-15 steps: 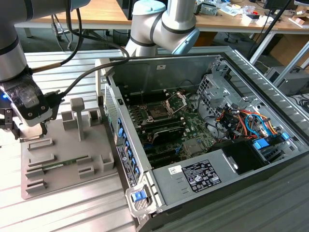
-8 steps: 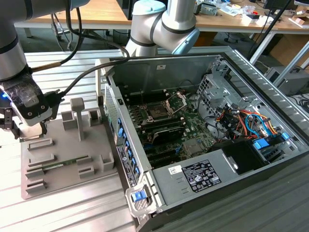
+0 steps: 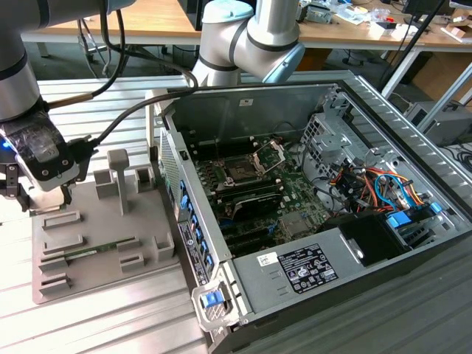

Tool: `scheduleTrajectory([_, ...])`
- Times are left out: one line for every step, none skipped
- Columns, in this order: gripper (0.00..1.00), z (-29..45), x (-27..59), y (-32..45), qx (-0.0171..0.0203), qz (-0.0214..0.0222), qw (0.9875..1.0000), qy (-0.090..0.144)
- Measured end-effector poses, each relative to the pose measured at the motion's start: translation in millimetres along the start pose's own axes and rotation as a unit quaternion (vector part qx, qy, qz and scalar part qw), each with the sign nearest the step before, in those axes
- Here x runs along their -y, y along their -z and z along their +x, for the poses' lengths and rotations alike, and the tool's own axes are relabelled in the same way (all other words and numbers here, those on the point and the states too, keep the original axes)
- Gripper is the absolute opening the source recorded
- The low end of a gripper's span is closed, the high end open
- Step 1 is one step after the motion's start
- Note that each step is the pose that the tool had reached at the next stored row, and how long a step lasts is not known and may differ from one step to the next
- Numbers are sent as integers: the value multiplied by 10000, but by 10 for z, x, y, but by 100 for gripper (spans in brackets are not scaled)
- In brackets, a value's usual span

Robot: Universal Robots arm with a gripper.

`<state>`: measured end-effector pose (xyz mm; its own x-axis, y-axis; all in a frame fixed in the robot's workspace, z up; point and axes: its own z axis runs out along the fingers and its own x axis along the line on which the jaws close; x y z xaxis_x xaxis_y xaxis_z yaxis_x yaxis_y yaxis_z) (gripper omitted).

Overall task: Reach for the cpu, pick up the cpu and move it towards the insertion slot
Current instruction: 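Pick up the cpu and move it towards the insertion slot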

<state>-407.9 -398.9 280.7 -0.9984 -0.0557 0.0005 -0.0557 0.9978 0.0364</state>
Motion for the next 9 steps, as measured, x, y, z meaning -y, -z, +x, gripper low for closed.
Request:
scheduleTrajectory([55,0,0,2,0,0,10000,0])
scheduleTrajectory([55,0,0,4,0,0,10000,0])
scheduleTrajectory([55,0,0,7,0,0,10000,0])
scheduleTrajectory([55,0,0,10,0,0,10000,0])
scheduleTrajectory([55,0,0,12,0,0,10000,0])
scheduleTrajectory([55,0,0,14,0,0,10000,0])
scheduleTrajectory([55,0,-1,16,0,0,10000,0])
scheduleTrajectory([55,0,-1,18,0,0,10000,0])
scheduleTrajectory([55,0,-1,20,0,0,10000,0])
